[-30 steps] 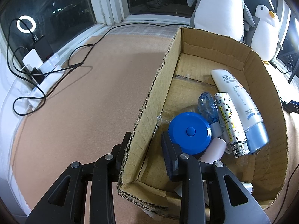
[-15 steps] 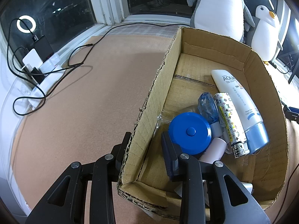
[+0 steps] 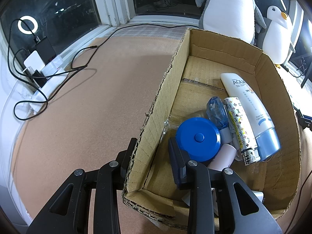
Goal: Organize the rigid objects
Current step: 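Close the right gripper on the black cylinder and lift it, then carry the black cylinder into the box and open the right gripper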
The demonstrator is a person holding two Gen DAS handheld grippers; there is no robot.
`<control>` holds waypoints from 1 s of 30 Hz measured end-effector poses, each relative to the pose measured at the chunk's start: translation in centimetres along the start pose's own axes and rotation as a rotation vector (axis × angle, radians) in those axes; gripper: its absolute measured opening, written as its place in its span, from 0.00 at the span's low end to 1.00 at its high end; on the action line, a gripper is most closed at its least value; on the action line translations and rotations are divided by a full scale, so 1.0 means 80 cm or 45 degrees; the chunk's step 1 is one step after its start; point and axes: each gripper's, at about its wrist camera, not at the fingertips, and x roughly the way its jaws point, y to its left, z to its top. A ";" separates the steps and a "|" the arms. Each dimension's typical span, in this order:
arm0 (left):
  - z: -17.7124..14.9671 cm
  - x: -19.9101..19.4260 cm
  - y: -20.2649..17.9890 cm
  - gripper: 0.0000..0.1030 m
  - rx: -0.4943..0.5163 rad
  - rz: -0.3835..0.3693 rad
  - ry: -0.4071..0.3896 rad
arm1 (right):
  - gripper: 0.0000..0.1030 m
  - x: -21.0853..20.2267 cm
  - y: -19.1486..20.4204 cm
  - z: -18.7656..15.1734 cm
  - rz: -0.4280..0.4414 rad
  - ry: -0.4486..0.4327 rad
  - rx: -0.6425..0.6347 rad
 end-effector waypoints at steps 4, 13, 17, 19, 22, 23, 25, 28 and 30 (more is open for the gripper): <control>0.000 -0.001 0.000 0.29 0.000 -0.002 -0.001 | 0.14 -0.002 0.003 -0.003 -0.023 -0.003 0.039; 0.000 -0.001 -0.001 0.29 0.002 -0.001 -0.001 | 0.14 -0.030 0.027 0.001 0.086 -0.093 0.191; 0.000 -0.001 -0.003 0.29 0.003 -0.002 -0.001 | 0.14 -0.049 0.061 0.015 0.136 -0.148 0.159; 0.000 -0.001 -0.002 0.29 0.004 -0.001 -0.002 | 0.14 -0.057 0.077 0.021 0.163 -0.165 0.143; 0.001 -0.001 -0.002 0.28 0.003 -0.002 -0.002 | 0.14 -0.067 0.101 0.031 0.201 -0.186 0.115; 0.000 -0.001 -0.003 0.28 0.004 -0.002 -0.001 | 0.14 -0.070 0.110 0.034 0.212 -0.191 0.107; 0.000 -0.001 -0.003 0.28 0.004 -0.002 -0.001 | 0.14 -0.073 0.124 0.041 0.233 -0.200 0.095; 0.000 -0.001 -0.002 0.28 0.003 -0.002 -0.002 | 0.14 -0.078 0.148 0.046 0.257 -0.206 0.072; 0.000 -0.001 -0.002 0.28 0.004 -0.001 -0.002 | 0.14 -0.079 0.161 0.051 0.278 -0.215 0.059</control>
